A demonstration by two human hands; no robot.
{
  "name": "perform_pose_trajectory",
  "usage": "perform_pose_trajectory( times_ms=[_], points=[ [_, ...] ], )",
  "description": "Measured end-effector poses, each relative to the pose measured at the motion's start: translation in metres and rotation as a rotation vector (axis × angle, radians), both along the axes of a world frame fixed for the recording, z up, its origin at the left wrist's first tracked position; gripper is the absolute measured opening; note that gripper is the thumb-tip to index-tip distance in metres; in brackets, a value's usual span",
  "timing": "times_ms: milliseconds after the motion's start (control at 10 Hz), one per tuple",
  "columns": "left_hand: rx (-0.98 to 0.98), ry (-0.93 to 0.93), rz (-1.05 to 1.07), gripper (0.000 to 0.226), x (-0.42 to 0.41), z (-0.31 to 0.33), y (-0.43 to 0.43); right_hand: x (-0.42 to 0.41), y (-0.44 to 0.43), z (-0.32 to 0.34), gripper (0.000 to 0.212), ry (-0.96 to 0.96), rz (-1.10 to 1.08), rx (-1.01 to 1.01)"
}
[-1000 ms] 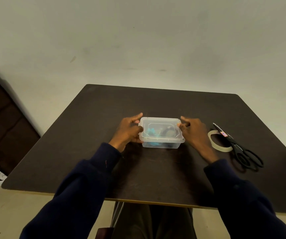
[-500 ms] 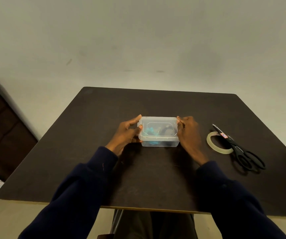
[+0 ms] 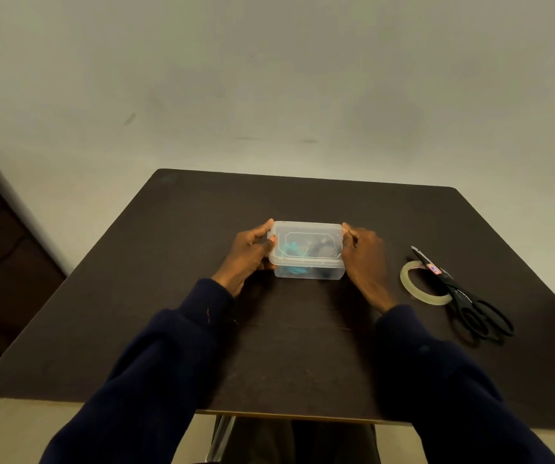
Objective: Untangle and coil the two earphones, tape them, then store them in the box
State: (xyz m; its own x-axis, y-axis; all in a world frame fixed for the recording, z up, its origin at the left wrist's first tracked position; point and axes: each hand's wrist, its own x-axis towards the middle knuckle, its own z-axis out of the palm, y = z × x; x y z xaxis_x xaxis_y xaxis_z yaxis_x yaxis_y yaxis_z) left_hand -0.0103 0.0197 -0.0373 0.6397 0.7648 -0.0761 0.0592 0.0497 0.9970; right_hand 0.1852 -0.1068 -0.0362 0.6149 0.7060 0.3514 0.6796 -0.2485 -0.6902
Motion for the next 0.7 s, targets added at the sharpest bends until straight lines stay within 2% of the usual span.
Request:
perform_pose_trajectory(
  times_ms=[200, 400, 500, 600, 700],
  points=[
    [0.087, 0.052, 0.007, 0.050, 0.001, 0.002, -0.001, -0.006, -0.003, 0.009, 0.033, 0.046, -0.004, -0.008],
    [0.039, 0.028, -0.005, 0.051, 0.004, 0.010, -0.003, -0.007, -0.003, 0.020, 0.036, 0.080, -0.012, -0.036],
    [0.036, -0.005, 0.011, 0.053, 0.004, 0.008, -0.006, -0.008, -0.005, 0.024, 0.036, 0.014, -0.002, -0.078],
    [0.155, 0.064, 0.047, 0.053, 0.006, 0.005, 0.000, -0.001, -0.003, 0.024, 0.045, -0.071, 0.037, -0.153],
    [0.400, 0.184, 0.090, 0.054, 0.007, 0.015, -0.001, 0.005, -0.001, 0.024, 0.062, -0.150, 0.075, -0.226]
  ],
)
